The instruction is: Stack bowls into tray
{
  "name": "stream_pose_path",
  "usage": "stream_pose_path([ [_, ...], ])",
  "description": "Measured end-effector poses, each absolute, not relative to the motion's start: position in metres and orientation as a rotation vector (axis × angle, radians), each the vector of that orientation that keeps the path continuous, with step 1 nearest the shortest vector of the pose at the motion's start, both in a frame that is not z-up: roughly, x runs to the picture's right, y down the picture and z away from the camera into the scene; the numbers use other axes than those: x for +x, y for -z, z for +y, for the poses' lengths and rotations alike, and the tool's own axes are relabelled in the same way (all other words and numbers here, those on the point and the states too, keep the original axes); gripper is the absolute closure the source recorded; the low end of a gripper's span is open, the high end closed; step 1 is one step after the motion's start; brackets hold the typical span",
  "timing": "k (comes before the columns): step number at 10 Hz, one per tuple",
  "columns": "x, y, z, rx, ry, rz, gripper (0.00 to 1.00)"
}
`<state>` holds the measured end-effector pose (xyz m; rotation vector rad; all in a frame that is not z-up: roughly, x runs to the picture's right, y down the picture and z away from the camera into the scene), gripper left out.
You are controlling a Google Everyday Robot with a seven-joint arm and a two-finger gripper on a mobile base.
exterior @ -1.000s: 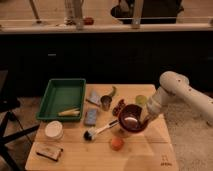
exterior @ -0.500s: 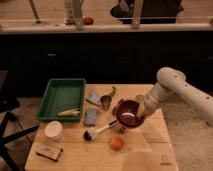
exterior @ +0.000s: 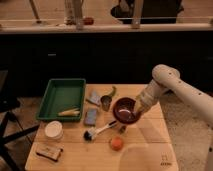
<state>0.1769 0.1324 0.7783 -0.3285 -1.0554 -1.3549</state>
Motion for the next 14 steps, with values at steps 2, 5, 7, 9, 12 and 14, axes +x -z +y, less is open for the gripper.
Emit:
stream_pose_path([
  [2, 0.171, -0.786, 0.126, -0.329, 1.353, -1.059, 1.00],
  [5, 0.165, -0.795, 0.115, -0.330, 1.352, -1.054, 1.00],
  [7, 0.162, -0.802, 0.109, -0.332, 1.350, -1.051, 1.00],
  [9, 0.156, -0.808, 0.105, -0.337, 1.350, -1.047, 1.00],
  [12, 0.152, -0.810, 0.100, -0.346, 1.344, -1.029, 1.00],
  [14, 0.146, -0.807, 0.099, -0.352, 1.351, -1.023, 1.00],
])
